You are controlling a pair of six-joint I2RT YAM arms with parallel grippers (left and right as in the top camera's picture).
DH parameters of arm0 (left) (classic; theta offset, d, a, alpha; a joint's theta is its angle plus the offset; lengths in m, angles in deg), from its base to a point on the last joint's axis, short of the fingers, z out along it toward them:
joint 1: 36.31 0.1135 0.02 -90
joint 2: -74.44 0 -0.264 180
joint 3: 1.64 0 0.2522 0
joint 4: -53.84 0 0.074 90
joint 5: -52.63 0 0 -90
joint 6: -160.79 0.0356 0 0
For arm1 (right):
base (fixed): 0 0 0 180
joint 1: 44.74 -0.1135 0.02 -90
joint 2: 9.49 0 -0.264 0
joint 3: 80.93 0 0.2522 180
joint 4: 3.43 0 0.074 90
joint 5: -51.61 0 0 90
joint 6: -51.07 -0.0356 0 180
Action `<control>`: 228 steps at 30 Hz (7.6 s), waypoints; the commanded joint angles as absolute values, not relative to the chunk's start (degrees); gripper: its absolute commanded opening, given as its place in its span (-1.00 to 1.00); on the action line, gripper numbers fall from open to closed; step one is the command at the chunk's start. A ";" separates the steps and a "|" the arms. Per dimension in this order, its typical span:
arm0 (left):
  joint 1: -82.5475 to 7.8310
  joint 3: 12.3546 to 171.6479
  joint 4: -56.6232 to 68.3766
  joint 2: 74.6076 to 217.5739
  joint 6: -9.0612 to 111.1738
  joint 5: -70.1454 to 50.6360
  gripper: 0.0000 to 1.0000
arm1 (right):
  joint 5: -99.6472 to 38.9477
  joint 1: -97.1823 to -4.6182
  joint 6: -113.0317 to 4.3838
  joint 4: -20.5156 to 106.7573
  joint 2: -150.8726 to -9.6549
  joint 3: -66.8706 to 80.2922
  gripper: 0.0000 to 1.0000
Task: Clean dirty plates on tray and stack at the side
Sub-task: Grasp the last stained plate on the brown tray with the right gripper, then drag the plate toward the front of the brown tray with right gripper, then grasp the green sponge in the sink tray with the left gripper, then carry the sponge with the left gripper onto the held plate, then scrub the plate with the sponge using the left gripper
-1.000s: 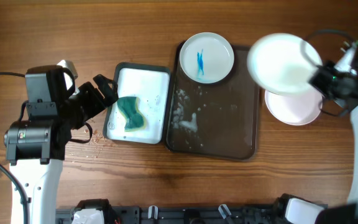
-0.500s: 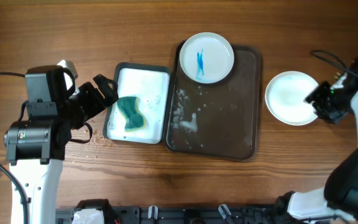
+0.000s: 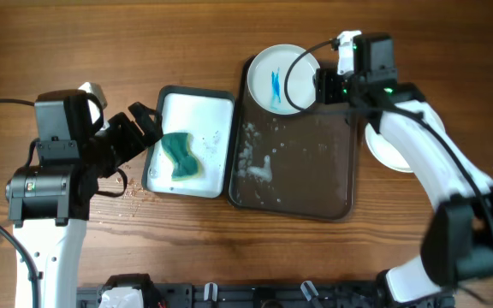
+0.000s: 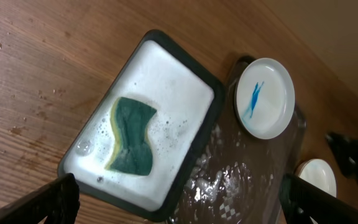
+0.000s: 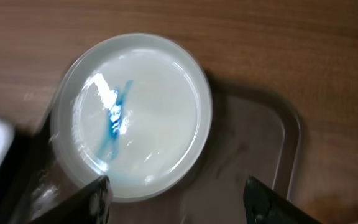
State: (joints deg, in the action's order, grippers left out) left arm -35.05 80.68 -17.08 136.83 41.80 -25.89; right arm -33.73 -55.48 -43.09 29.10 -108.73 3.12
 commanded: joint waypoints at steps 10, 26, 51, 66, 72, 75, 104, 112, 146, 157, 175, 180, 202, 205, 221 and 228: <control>-34.64 81.20 -17.02 136.75 42.06 -25.21 1.00 | -32.33 -55.17 -51.18 13.71 -129.93 3.31 -0.56; -34.64 81.20 -16.89 136.75 41.95 -25.16 1.00 | -31.98 -55.33 -60.01 59.48 -93.48 1.83 -0.92; -46.00 72.77 -14.85 168.70 38.17 -32.90 0.36 | -32.42 -57.32 -55.57 51.09 -78.22 -12.91 -0.34; -45.72 80.81 -17.81 178.52 40.38 -28.01 -0.61 | -32.44 -57.32 -55.64 52.86 -79.77 -12.91 -0.32; -45.78 82.69 -16.82 176.88 43.61 -36.03 0.00 | -32.42 -57.32 -55.61 53.03 -79.79 -12.91 -0.26; -45.94 79.78 -12.54 177.47 43.57 -44.68 0.06 | -32.42 -57.32 -55.66 53.21 -79.77 -12.91 -0.25; -45.89 72.57 1.91 177.64 43.18 -38.10 -0.24 | -31.98 -57.32 -55.64 55.44 -79.79 -12.91 -0.25; -45.78 75.13 -1.33 176.42 43.59 -36.64 -0.92 | -32.28 -57.32 -55.66 54.89 -79.79 -12.95 -0.24; -69.63 90.76 6.13 188.29 35.31 -10.21 -0.92 | -35.65 -56.66 -64.01 43.92 -112.84 -13.17 -0.91; -71.16 90.78 -2.75 198.19 34.32 -43.15 -0.92 | -33.49 -56.66 -63.92 44.55 -112.84 -13.17 -0.91; -74.26 90.78 17.47 198.23 40.36 -8.44 -0.92 | -33.49 -56.66 -63.29 45.10 -112.84 -13.17 -0.91; -78.94 90.78 19.18 198.23 40.31 -8.09 -0.92 | -33.49 -56.66 -63.29 45.51 -112.84 -13.17 -0.92; -59.75 91.04 -4.32 195.32 55.35 -25.95 -0.92 | -33.49 -56.66 -63.31 45.67 -112.84 -13.17 -0.91; -60.23 91.26 -4.45 194.86 55.29 -16.60 -0.92 | -33.51 -56.66 -63.31 45.51 -112.84 -13.17 -0.91; -72.80 90.76 -3.93 195.35 35.72 -0.29 -0.92 | -33.49 -56.66 -63.31 45.78 -112.84 -13.17 -0.91; -72.80 90.76 -4.28 195.35 39.59 -0.97 -0.92 | -33.44 -56.66 -63.31 46.00 -112.84 -13.17 -0.91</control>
